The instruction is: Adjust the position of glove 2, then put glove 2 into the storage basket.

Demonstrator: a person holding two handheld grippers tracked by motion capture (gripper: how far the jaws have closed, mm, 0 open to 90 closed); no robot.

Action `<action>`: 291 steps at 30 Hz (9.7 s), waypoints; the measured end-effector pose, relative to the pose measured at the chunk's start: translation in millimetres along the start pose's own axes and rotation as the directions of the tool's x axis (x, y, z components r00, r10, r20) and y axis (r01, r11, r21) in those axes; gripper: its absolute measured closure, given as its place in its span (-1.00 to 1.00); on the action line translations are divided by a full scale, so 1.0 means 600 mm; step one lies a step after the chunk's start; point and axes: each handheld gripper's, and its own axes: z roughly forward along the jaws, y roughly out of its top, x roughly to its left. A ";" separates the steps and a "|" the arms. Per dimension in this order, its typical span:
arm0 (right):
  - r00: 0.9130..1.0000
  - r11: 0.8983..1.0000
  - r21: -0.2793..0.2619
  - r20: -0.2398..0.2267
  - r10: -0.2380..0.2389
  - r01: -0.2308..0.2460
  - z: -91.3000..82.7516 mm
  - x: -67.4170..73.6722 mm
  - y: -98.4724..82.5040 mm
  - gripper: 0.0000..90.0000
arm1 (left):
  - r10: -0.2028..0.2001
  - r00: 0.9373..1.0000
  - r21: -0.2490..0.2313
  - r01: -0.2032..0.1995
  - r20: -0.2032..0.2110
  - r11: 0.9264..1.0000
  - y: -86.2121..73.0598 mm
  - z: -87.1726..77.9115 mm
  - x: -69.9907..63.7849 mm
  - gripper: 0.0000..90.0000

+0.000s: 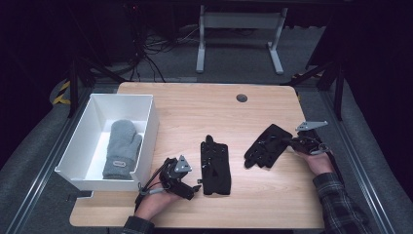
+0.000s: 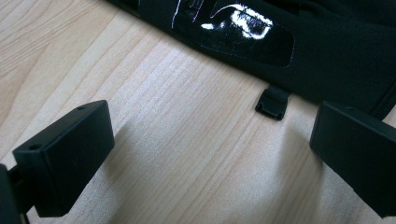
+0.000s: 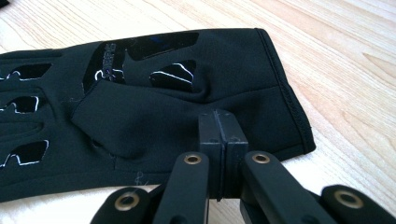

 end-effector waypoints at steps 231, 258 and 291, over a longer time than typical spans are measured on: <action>0.930 0.967 -0.056 -0.267 -0.253 0.248 0.031 0.248 0.045 0.34 | -0.190 0.947 -0.021 0.202 0.260 0.979 0.158 0.040 -0.015 1.00; 0.975 0.985 -0.068 -0.145 -0.166 0.158 0.041 0.193 0.004 -0.49 | -0.102 0.991 0.091 0.093 0.092 0.992 0.107 -0.002 -0.001 0.64; 0.980 0.988 -0.074 -0.137 -0.146 0.137 0.042 0.193 0.002 -0.52 | -0.050 0.994 0.134 0.037 0.094 0.990 0.140 0.070 0.056 -0.23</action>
